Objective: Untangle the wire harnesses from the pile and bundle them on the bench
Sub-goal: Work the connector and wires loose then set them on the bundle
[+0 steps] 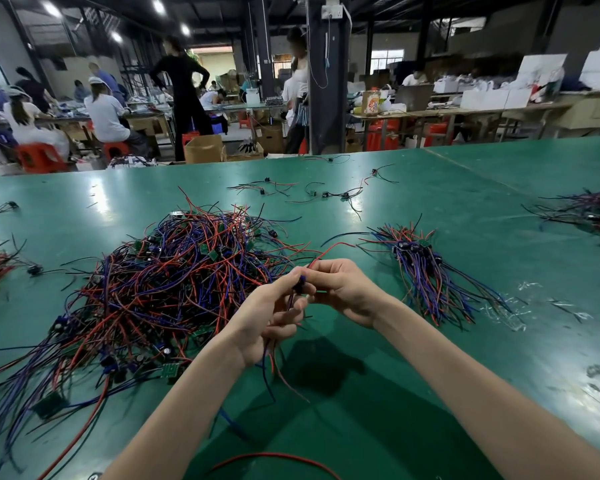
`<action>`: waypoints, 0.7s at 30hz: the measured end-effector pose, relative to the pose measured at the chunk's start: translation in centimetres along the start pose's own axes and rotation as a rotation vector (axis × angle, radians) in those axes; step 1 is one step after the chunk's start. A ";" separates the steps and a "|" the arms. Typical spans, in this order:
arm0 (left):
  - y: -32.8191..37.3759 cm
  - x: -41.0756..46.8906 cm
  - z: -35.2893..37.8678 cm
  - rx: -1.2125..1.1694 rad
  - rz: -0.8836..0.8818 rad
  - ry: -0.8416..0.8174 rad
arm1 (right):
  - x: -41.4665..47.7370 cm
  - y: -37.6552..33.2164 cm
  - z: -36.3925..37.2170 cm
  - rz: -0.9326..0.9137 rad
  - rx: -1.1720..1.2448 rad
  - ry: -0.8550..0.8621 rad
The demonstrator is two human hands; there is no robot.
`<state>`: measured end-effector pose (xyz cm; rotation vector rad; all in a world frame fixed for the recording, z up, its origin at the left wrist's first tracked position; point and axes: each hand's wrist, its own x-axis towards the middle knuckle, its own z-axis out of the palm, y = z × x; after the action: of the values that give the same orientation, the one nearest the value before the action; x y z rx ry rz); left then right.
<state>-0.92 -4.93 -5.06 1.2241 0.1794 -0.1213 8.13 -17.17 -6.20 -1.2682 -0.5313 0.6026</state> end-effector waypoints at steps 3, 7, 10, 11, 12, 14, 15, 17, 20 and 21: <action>-0.2 0.2 0.1 0.013 0.011 0.047 | 0.0 -0.1 -0.1 0.040 -0.005 0.018; -0.5 0.3 0.2 0.093 0.039 0.098 | 0.1 -0.1 -0.1 0.141 -0.070 0.000; -0.7 0.4 0.1 0.145 0.046 0.105 | 0.1 0.0 -0.1 0.146 -0.125 0.045; -0.6 0.4 0.1 0.138 0.036 0.098 | 0.1 0.0 -0.2 0.135 -0.126 0.068; -0.6 0.4 0.1 0.126 0.024 0.089 | 0.1 0.0 -0.2 0.125 -0.117 0.086; -0.7 0.4 -0.1 0.090 -0.006 0.088 | 0.2 0.1 -0.3 0.111 -0.101 0.113; -0.7 0.4 -0.2 0.058 -0.022 0.094 | 0.2 0.2 -0.3 0.104 -0.112 0.128; -0.8 0.5 -0.3 -0.016 -0.035 0.092 | 0.3 0.4 -0.2 0.082 -0.146 0.145; -0.9 0.7 0.0 -0.010 0.000 0.106 | 0.3 0.8 0.0 0.043 -0.180 0.146; -1.0 0.7 0.1 0.012 0.019 0.121 | 0.3 0.9 0.1 0.033 -0.190 0.148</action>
<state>-0.39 -5.38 -6.13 1.2454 0.2731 -0.0316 8.21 -16.75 -7.02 -1.4908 -0.4535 0.4894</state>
